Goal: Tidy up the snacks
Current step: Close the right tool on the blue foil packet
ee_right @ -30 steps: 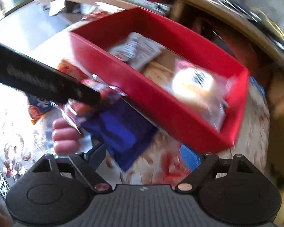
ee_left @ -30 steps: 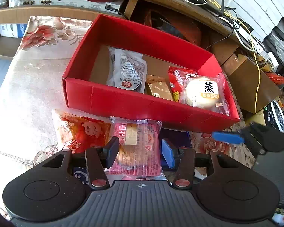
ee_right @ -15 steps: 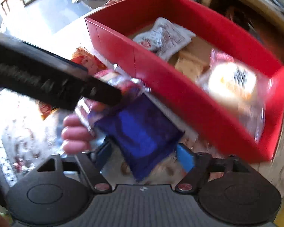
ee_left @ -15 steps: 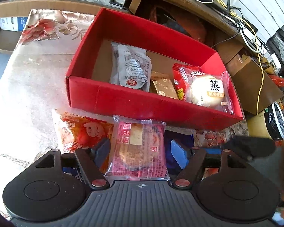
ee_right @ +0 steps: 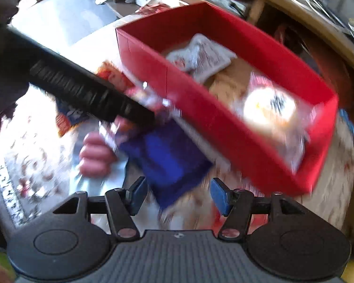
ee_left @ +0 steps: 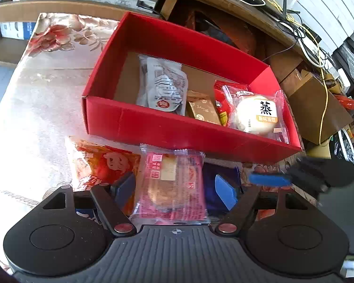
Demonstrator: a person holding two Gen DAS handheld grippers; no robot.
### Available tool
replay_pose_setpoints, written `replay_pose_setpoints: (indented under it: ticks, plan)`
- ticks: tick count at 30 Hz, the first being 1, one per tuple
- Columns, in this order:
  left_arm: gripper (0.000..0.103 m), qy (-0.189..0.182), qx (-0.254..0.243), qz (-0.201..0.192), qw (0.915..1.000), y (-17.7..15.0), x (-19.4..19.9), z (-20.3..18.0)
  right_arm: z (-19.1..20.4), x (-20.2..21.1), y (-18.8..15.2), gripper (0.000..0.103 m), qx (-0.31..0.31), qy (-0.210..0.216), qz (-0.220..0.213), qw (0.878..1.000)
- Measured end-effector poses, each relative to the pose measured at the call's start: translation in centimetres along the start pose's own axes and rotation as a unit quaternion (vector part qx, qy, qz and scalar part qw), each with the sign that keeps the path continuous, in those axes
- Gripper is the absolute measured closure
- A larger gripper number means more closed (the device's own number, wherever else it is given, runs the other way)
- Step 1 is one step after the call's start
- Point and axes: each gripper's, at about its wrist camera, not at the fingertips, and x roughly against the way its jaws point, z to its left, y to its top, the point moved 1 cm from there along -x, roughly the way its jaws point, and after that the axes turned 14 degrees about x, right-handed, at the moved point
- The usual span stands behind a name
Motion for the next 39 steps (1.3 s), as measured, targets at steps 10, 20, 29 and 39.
replay_pose_setpoints:
  ticks: [10, 20, 29, 39]
  plan:
    - [0.019, -0.003, 0.013, 0.012, 0.9998, 0.3, -0.5, 0.7, -0.1, -2.6, 2.0, 0.032, 0.030, 0.019, 0.001, 0.999]
    - [0.018, 0.005, -0.007, 0.026, 0.9996, -0.8, -1.3, -0.4, 2.7, 0.2, -3.6, 0.041, -0.054, 0.074, 0.021, 0.996]
    - [0.017, -0.005, 0.018, -0.003, 0.9998, 0.1, 0.2, 0.3, -0.1, -0.7, -0.5, 0.038, 0.002, 0.022, -0.001, 1.000]
    - [0.016, -0.007, 0.024, 0.013, 0.9996, 0.2, -0.3, 0.8, -0.4, -5.2, 3.1, 0.022, 0.055, 0.038, -0.007, 0.998]
